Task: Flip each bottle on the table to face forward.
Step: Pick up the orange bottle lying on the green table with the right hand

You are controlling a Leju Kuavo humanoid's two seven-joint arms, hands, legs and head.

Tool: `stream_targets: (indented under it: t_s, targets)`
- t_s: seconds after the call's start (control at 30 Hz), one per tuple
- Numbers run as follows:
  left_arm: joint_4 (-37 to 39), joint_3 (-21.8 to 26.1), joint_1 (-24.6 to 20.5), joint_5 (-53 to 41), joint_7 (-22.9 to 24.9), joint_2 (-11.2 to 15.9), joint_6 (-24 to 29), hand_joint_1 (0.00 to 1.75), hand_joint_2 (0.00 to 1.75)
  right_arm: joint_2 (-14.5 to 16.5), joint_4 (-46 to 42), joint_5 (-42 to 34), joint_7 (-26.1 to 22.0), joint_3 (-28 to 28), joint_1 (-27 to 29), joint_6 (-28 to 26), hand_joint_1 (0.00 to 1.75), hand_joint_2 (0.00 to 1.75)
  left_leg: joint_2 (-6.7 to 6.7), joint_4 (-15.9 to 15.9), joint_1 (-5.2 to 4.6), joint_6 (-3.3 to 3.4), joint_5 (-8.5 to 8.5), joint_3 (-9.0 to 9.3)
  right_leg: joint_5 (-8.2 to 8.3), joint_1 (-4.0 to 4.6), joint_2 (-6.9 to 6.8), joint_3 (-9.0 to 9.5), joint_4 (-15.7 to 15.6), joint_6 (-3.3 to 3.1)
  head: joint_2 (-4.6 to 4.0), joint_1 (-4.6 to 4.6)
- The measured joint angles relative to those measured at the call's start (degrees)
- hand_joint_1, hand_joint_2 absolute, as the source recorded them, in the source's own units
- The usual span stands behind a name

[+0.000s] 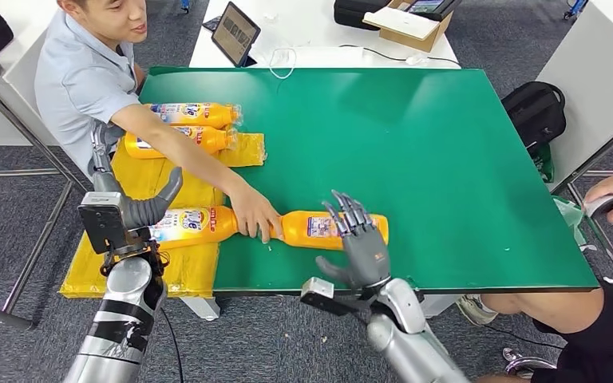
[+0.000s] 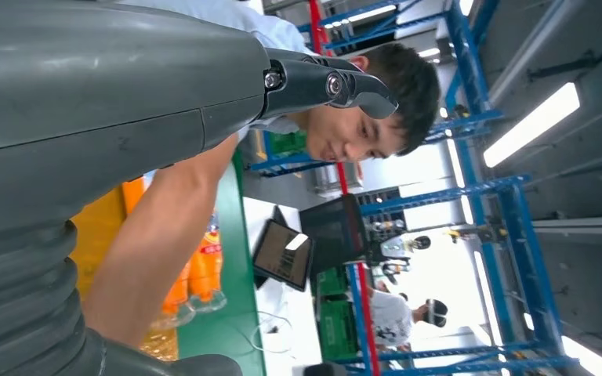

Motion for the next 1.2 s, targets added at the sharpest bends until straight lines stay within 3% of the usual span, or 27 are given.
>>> stream_targets:
  t_s: [0.47,0.9,1.2]
  targets:
    - [-0.39,-3.37,0.35,-4.53,4.83,-0.52,0.13,0.0,1.75,0.16,11.36,4.07,4.59,-0.26,-8.88,5.84,0.0,1.75,0.0,0.01,0.0,0.0,0.01,-0.01,0.0,-0.01,-0.01,0.01,0.0,0.01,0.0,0.01]
    - [-0.39,-4.18,0.33,-4.73,4.93,-0.55,0.08,0.0,1.75,0.6,15.14,4.37,4.81,-0.05,-10.29,5.8,0.0,1.75,-0.01,0.0,0.0,0.0,0.0,-0.02,0.0,-0.01,-0.01,0.01,0.01,0.0,0.0,0.01]
    - [-0.13,-4.58,-0.07,-6.39,6.14,-0.54,-0.02,0.0,1.75,1.22,20.27,6.98,8.18,1.26,-12.69,7.37,0.0,1.75,-0.01,0.01,0.0,0.01,0.01,-0.01,0.0,0.0,-0.01,0.0,0.01,0.0,0.0,0.01]
